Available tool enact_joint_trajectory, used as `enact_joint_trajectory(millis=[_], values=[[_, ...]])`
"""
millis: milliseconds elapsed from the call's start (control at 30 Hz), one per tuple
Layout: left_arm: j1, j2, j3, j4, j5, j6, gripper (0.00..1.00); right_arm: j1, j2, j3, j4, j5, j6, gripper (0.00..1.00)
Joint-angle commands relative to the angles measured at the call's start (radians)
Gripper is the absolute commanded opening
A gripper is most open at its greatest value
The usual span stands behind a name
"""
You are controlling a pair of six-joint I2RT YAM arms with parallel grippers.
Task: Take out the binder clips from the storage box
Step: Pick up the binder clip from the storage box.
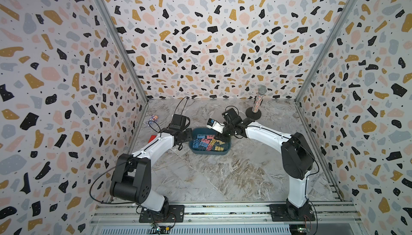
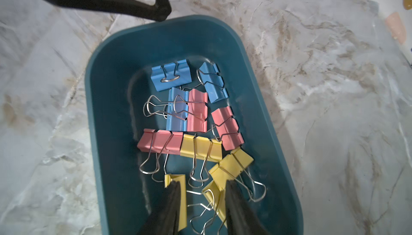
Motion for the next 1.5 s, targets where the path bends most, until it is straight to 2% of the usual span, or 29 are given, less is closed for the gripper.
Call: enact_joint_trajectory(millis=[0, 733, 1467], values=[[0.009, 0.017, -0.012, 0.082, 0.069, 0.032, 0.57, 0.011, 0.027, 0.055, -0.007, 0.045, -0.079, 0.37], [0.019, 0.05, -0.06, 0.127, 0.133, 0.016, 0.36, 0.054, 0.104, 0.06, 0.125, 0.101, -0.175, 0.37], [0.033, 0.057, -0.082, 0.131, 0.179, 0.002, 0.32, 0.057, 0.156, 0.072, 0.193, 0.14, -0.194, 0.28]])
